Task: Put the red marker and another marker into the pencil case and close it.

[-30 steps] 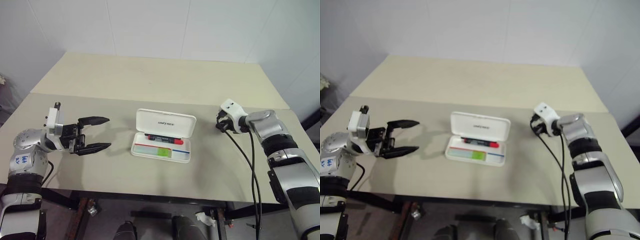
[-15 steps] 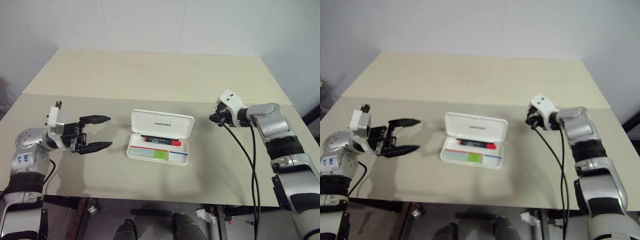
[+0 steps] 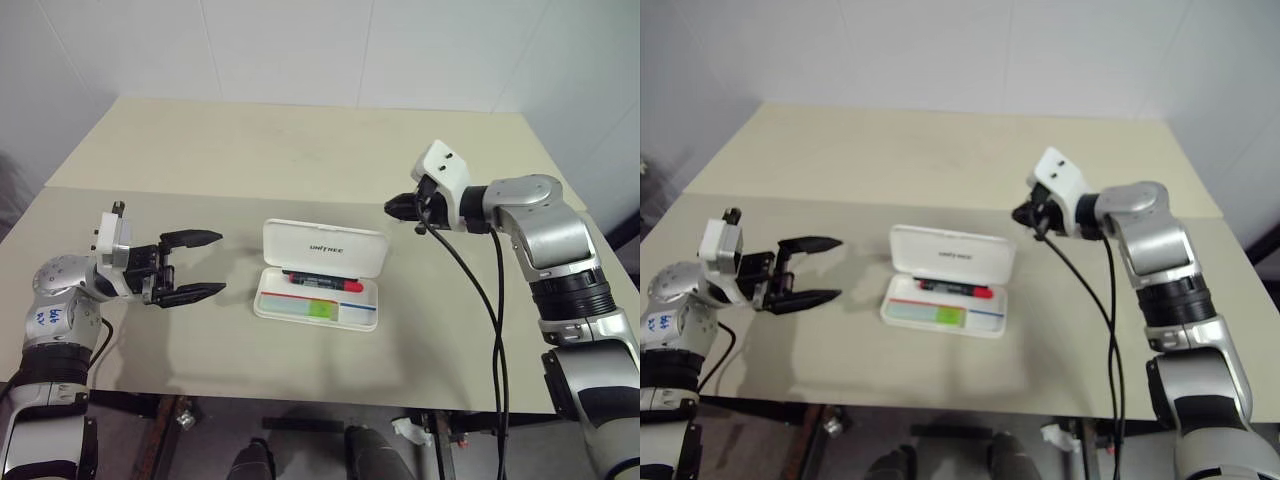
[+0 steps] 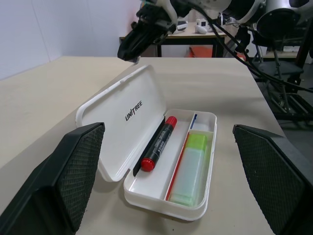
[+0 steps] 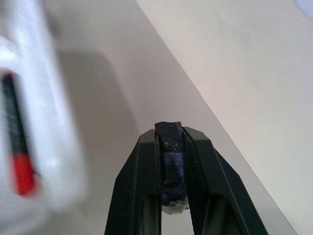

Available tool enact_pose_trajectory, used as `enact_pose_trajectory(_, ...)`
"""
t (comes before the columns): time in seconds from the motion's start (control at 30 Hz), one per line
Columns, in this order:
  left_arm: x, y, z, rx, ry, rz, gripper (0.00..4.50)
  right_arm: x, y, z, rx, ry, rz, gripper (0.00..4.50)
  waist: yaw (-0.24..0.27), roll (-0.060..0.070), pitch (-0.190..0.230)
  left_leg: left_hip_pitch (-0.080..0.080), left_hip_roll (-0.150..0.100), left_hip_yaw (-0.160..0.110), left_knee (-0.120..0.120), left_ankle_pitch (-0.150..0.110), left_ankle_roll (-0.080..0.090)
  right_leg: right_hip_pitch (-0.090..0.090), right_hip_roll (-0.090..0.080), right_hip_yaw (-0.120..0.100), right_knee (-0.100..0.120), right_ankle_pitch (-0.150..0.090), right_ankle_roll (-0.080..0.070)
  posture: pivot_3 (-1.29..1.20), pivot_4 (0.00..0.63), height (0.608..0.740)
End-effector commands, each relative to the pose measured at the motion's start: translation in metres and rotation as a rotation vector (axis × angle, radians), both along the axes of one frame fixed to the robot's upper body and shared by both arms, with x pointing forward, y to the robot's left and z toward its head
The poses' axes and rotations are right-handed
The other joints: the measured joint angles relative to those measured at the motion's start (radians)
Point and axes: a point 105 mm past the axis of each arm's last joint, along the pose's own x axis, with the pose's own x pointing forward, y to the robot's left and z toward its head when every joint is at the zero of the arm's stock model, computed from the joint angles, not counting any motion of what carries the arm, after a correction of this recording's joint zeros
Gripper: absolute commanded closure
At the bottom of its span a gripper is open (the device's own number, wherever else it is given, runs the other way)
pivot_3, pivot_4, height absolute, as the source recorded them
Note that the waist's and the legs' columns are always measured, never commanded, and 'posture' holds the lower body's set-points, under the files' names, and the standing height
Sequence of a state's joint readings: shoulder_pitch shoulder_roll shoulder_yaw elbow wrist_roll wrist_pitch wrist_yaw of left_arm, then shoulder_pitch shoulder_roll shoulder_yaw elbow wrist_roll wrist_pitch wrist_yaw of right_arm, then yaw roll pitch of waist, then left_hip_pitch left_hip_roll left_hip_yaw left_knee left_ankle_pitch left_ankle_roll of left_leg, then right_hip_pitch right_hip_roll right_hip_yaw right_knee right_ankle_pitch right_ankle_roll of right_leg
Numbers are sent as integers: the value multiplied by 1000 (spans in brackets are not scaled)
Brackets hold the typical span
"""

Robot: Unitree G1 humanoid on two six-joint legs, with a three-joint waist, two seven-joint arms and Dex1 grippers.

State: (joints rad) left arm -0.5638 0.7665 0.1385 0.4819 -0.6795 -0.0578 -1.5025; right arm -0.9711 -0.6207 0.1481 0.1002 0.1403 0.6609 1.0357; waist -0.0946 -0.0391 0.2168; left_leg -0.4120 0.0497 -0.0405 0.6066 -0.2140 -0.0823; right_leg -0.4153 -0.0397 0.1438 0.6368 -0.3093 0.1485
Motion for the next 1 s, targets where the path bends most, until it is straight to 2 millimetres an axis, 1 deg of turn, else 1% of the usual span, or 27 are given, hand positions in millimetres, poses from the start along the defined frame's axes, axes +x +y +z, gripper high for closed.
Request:
enact_pose_trajectory(0.03,-12,0,3,43,-39,-100,0,-24,17,20,48,-38,116,4166,3,0,0,0,0,0,0,0,0,0,0,0,0,0,0,0,150,740)
enact_pose_trajectory(0.17,-13,0,2,43,-38,-98,0,-45,32,24,71,-16,211,4166,10,0,0,0,0,0,0,0,0,0,0,0,0,0,0,0,150,740)
enact_pose_trajectory(0.23,-13,0,2,43,-38,-99,0,-60,38,23,76,3,275,4166,11,0,0,0,0,0,1,0,0,0,0,0,0,0,0,0,150,740)
enact_pose_trajectory(0.3,-13,0,2,42,-37,-99,0,-70,42,22,76,26,311,4166,11,0,0,0,0,0,1,0,0,0,0,0,0,0,0,0,150,740)
enact_pose_trajectory(0.4,-14,0,1,43,-35,-100,0,-83,41,1,7,110,335,4166,12,0,0,-1,0,-1,1,0,0,0,0,-1,0,0,0,0,150,740)
enact_pose_trajectory(0.47,-13,-1,1,42,-34,-101,0,-84,37,-16,-70,142,316,4166,12,0,0,-1,0,-1,2,0,0,0,0,-1,0,0,-1,0,150,740)
enact_pose_trajectory(0.57,-13,-2,0,40,-34,-104,0,-82,35,-33,-143,164,283,4166,10,0,0,-1,0,-1,3,0,0,0,0,-1,0,-1,-1,0,150,740)
enact_pose_trajectory(0.7,-14,-3,-1,39,-29,-110,0,-92,49,-52,-183,210,325,4166,7,0,0,0,0,0,3,0,0,0,0,-1,0,-1,-2,0,150,740)
enact_pose_trajectory(0.77,-14,-3,-1,39,-29,-110,0,-96,53,-60,-205,218,335,4166,10,0,0,0,1,0,3,0,0,0,0,-1,0,-1,-2,0,150,740)
enact_pose_trajectory(0.87,-16,-2,-1,32,-22,-116,0,-91,55,-77,-259,234,306,4166,12,0,0,-1,1,0,3,-1,0,0,0,-1,0,-1,-2,0,150,740)
enact_pose_trajectory(0.93,-18,-1,-1,29,-17,-120,0,-90,56,-83,-285,235,307,4166,11,0,0,-1,1,0,3,-1,0,0,0,-1,-1,-1,-2,0,150,740)
enact_pose_trajectory(1.0,-19,-1,-1,29,-15,-120,0,-91,57,-85,-292,235,317,4166,12,0,0,-1,1,-1,3,-1,0,0,0,-1,-1,-1,-2,0,150,740)
